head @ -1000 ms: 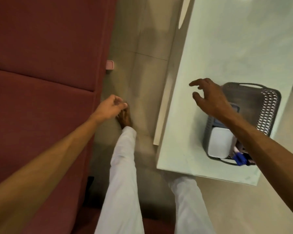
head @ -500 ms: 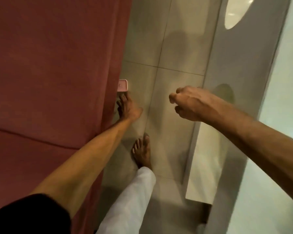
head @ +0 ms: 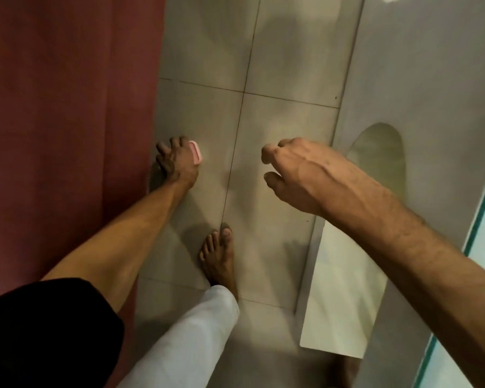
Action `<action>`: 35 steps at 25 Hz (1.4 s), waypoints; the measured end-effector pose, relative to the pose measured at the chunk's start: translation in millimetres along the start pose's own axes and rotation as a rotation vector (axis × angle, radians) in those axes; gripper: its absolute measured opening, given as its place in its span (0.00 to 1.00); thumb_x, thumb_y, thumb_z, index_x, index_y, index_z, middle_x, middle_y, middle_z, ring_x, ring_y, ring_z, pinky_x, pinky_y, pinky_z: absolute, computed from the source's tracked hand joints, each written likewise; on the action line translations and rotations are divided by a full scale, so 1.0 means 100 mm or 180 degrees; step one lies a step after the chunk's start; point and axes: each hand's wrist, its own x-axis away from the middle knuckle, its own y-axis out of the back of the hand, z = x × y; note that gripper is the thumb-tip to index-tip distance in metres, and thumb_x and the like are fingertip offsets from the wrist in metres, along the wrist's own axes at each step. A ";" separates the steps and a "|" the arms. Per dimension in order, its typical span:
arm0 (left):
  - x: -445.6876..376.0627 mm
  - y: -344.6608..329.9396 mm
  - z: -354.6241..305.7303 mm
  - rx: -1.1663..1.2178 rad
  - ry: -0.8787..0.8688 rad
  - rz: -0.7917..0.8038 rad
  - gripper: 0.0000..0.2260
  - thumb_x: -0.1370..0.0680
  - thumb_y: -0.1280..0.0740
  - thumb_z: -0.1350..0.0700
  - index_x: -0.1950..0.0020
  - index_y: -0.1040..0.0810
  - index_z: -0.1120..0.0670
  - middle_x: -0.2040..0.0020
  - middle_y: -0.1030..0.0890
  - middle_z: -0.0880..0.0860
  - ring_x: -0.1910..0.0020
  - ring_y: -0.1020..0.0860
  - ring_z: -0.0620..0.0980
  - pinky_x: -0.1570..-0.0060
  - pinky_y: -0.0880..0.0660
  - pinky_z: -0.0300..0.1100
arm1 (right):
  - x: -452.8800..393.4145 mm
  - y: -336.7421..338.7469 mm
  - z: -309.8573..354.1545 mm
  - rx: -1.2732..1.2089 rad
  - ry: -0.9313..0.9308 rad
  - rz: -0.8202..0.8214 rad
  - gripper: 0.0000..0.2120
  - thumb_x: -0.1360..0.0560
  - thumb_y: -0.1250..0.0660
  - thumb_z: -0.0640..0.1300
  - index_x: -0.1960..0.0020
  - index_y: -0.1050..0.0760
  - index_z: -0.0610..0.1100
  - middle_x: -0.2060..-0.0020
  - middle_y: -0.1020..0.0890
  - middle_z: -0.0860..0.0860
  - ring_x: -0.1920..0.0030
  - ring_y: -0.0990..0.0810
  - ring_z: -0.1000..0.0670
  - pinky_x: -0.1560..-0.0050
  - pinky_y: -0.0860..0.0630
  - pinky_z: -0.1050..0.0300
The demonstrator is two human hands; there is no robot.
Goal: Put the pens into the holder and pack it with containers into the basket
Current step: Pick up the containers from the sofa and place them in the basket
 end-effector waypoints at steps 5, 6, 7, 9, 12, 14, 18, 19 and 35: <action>1.10 0.20 -0.29 0.1181 -0.0187 0.1070 0.43 0.39 0.28 0.31 0.32 0.25 0.56 0.36 0.18 0.60 0.38 0.19 0.64 0.42 0.20 0.53 | 0.49 0.20 0.19 -0.0652 -0.0200 0.0033 0.16 0.18 0.37 0.49 0.33 0.26 0.45 0.40 0.22 0.44 0.43 0.21 0.42 0.44 0.20 0.43; 1.36 0.35 -0.36 0.1369 -0.0308 0.1098 0.41 0.38 0.28 0.33 0.33 0.24 0.57 0.37 0.18 0.61 0.38 0.18 0.64 0.43 0.20 0.51 | 0.65 0.26 0.24 -0.0795 -0.0260 -0.0129 0.16 0.19 0.36 0.49 0.33 0.26 0.44 0.38 0.24 0.44 0.41 0.22 0.41 0.43 0.20 0.42; 1.64 0.53 -0.44 0.1512 -0.0413 0.1078 0.38 0.35 0.26 0.35 0.34 0.23 0.58 0.38 0.17 0.61 0.38 0.19 0.64 0.43 0.22 0.50 | 0.84 0.32 0.25 -0.0835 -0.0360 -0.0342 0.17 0.20 0.35 0.47 0.33 0.26 0.43 0.36 0.25 0.43 0.39 0.23 0.40 0.42 0.21 0.42; 2.14 0.94 -0.49 0.1847 -0.0529 0.0797 0.31 0.30 0.21 0.43 0.34 0.23 0.58 0.38 0.18 0.60 0.38 0.20 0.62 0.43 0.25 0.50 | 1.25 0.46 0.24 -0.0988 -0.0587 -0.0731 0.19 0.21 0.34 0.46 0.31 0.26 0.43 0.32 0.27 0.43 0.36 0.24 0.40 0.40 0.21 0.42; 2.90 1.63 -0.51 0.2533 -0.0601 0.0289 0.27 0.28 0.19 0.49 0.34 0.23 0.55 0.40 0.21 0.54 0.39 0.21 0.56 0.43 0.26 0.47 | 1.89 0.69 0.20 -0.1969 -0.1229 -0.1180 0.17 0.18 0.36 0.49 0.30 0.27 0.47 0.33 0.26 0.48 0.36 0.22 0.46 0.37 0.23 0.47; 3.43 2.10 -0.57 0.2853 -0.0895 0.0070 0.26 0.28 0.19 0.50 0.34 0.23 0.52 0.41 0.24 0.50 0.44 0.21 0.45 0.47 0.27 0.38 | 2.31 0.85 0.18 -0.2585 -0.1602 -0.1234 0.18 0.17 0.36 0.54 0.29 0.28 0.50 0.33 0.24 0.51 0.38 0.21 0.49 0.36 0.23 0.49; 4.22 2.68 -0.78 0.2876 -0.1973 0.0188 0.30 0.29 0.18 0.53 0.31 0.25 0.43 0.40 0.26 0.43 0.42 0.24 0.38 0.48 0.23 0.37 | 3.05 1.05 0.07 -0.3999 -0.1992 -0.0904 0.24 0.21 0.34 0.64 0.29 0.28 0.54 0.39 0.18 0.54 0.41 0.18 0.51 0.35 0.22 0.47; 4.34 2.76 -0.84 0.2788 -0.2233 0.0255 0.31 0.30 0.17 0.54 0.31 0.24 0.43 0.40 0.25 0.43 0.41 0.23 0.39 0.49 0.23 0.37 | 3.21 1.06 0.01 -0.4194 -0.2016 -0.0903 0.22 0.20 0.34 0.62 0.31 0.27 0.54 0.41 0.17 0.53 0.41 0.18 0.50 0.36 0.21 0.44; 4.82 2.74 -1.53 0.2361 -0.2395 0.0853 0.09 0.18 0.29 0.54 0.38 0.20 0.46 0.48 0.15 0.45 0.51 0.16 0.45 0.55 0.23 0.39 | 4.31 0.80 -1.88 -0.3215 -0.2940 -0.2220 0.15 0.18 0.36 0.37 0.33 0.21 0.41 0.39 0.16 0.45 0.40 0.18 0.46 0.38 0.22 0.53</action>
